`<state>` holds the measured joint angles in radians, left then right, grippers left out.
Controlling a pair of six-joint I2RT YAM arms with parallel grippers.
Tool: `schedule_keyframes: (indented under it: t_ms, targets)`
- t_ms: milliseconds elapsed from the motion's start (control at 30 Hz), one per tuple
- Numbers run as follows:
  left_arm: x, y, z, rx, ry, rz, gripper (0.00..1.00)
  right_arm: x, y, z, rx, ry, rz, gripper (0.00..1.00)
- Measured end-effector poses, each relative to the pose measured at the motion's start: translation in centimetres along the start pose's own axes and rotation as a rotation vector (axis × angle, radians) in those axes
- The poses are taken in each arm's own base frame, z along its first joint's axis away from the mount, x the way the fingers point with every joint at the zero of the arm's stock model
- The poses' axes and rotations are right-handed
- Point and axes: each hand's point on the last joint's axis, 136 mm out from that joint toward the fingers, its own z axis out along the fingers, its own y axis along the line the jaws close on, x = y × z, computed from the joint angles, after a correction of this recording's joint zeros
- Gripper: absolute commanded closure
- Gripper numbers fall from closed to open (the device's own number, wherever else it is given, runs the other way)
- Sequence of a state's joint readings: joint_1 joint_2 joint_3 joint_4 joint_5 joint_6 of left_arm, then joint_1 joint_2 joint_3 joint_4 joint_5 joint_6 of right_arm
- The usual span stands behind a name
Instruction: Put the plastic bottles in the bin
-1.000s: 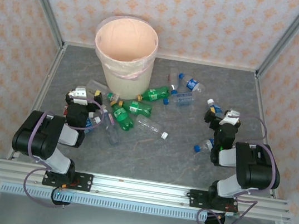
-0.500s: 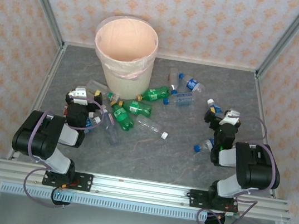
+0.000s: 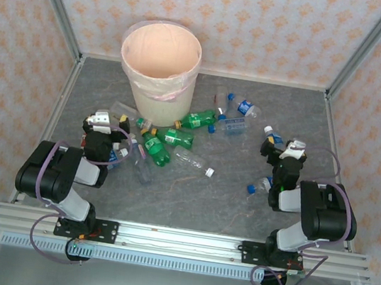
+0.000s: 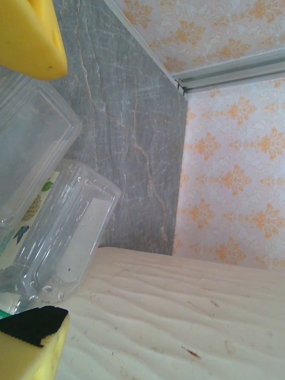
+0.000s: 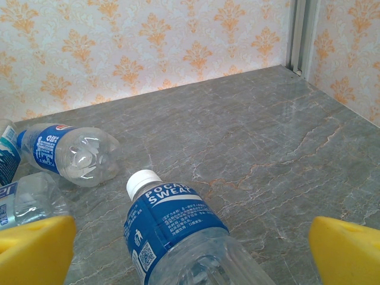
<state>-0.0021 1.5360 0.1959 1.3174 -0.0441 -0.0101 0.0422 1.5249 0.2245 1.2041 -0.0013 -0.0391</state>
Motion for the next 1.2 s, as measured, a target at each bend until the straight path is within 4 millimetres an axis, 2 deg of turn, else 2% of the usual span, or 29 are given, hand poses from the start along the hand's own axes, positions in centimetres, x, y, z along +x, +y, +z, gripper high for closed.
schedule_keyframes:
  t_ms: [133,200,267,400,467,500,567,633,733,833,1067,1200]
  targets:
    - [-0.4,0.9,0.1,-0.051,0.01,-0.014,0.0,-0.3,-0.5,-0.1,0.03,-0.011,0.012,0.0]
    - [-2.1,1.2,0.2,-0.079,-0.007,-0.028,0.0,-1.0,-1.0,-0.4,0.06,-0.023,0.027,0.0]
    - [-4.7,1.7,0.3,-0.117,-0.034,-0.076,0.0,-2.2,-1.4,-0.7,0.092,-0.032,0.055,0.0]
    - [-11.9,2.5,0.8,-0.204,-0.079,-0.242,0.0,-6.9,-1.5,-0.6,0.135,-0.088,0.145,0.0]
    - [-14.9,2.7,0.7,-0.227,-0.083,-0.319,0.0,-8.6,-1.6,-1.3,0.144,-0.117,0.209,0.0]
    - [-16.0,2.8,0.5,-0.236,-0.083,-0.359,0.0,-9.0,-1.8,-1.7,0.156,-0.123,0.246,0.0]
    - [-16.7,3.2,-0.4,-0.246,-0.076,-0.428,0.0,-9.3,-2.6,-2.6,0.199,-0.116,0.342,0.0]
    - [-16.3,3.6,-1.6,-0.236,-0.061,-0.498,0.0,-9.6,-3.0,-3.2,0.226,-0.102,0.418,0.0]
    - [-14.3,3.9,-3.4,-0.199,-0.038,-0.593,0.0,-10.6,-2.5,-4.0,0.199,-0.085,0.474,0.0]
    - [-11.8,3.5,-4.5,-0.172,0.021,-0.674,0.0,-11.7,-1.0,-4.5,0.116,-0.064,0.496,0.0]
    - [-6.0,2.9,-5.1,-0.225,0.252,-0.755,0.01,-13.9,2.9,-4.9,-0.073,0.021,0.474,0.0]
    - [-4.0,2.3,-6.1,-0.242,0.372,-0.799,0.01,-14.0,5.0,-5.3,-0.146,0.06,0.446,0.0]
